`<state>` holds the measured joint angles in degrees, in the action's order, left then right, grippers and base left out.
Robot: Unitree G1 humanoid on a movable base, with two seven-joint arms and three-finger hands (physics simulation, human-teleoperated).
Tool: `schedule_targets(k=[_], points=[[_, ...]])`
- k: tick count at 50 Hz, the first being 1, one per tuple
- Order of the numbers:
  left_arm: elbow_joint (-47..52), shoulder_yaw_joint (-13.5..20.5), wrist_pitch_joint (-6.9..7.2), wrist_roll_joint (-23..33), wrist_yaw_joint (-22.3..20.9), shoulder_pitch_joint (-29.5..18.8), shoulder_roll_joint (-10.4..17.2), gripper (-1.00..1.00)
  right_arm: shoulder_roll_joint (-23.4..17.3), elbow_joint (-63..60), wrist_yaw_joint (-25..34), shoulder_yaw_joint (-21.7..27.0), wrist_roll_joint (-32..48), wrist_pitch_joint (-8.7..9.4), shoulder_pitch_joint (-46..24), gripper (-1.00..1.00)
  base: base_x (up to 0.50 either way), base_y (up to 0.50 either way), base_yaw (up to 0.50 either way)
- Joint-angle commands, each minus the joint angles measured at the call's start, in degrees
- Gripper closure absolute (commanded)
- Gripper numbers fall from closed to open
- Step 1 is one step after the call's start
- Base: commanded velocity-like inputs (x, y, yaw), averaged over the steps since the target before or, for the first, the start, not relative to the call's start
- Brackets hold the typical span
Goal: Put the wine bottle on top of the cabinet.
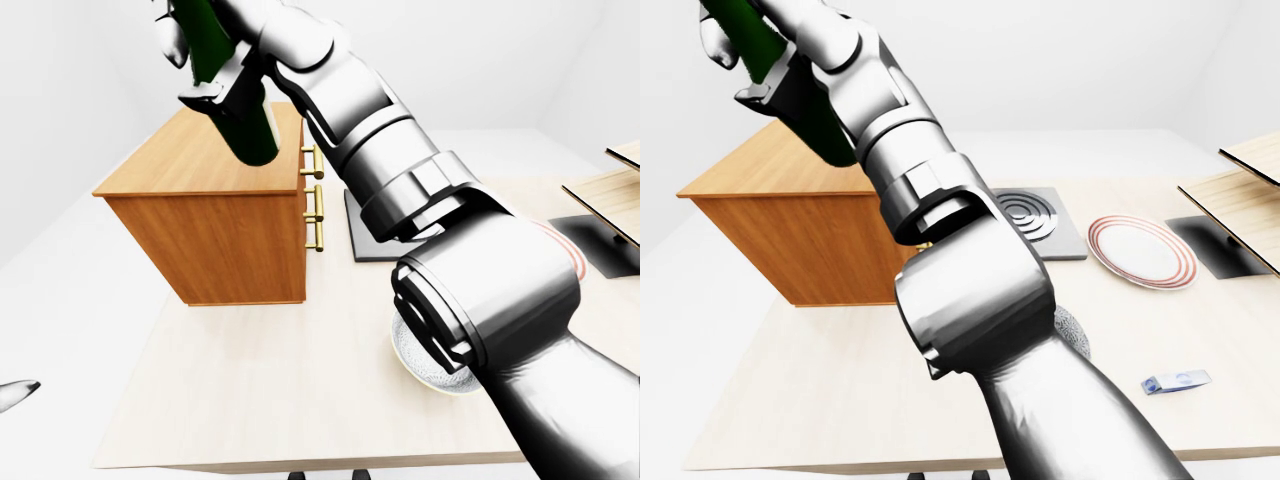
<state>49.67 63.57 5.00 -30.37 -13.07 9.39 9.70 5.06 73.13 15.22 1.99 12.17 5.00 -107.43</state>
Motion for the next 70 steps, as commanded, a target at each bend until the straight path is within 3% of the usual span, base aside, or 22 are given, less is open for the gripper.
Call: schedule_targets(k=[1,67,69,70], points=[[-0.2,-0.1,0.00,0.2,-0.1,0.1,-0.1,-1.00,-0.4,-0.4,-1.0,1.6,-0.3,0.00,0.0,0.89,0.00,0.00,0.00],[-0.6,0.2,0.00,0.3,-0.6,0.3,-0.3,-1.00,-0.5,0.1,-1.5,2.4,-2.8,0.00,2.3,0.87,0.00,0.00,0.00],[-0.5,0.2,0.00,0.3,-0.5,0.3,-0.3,-1.00,-0.5,0.1,-1.6,2.4,-2.7,0.00,2.3,0.77,0.00,0.00,0.00],[-0.5,0.2,0.00,0.3,-0.6,0.3,-0.4,-1.00,-0.5,0.2,-2.2,2.5,-2.7,0.00,2.4,0.35,0.00,0.00,0.00]])
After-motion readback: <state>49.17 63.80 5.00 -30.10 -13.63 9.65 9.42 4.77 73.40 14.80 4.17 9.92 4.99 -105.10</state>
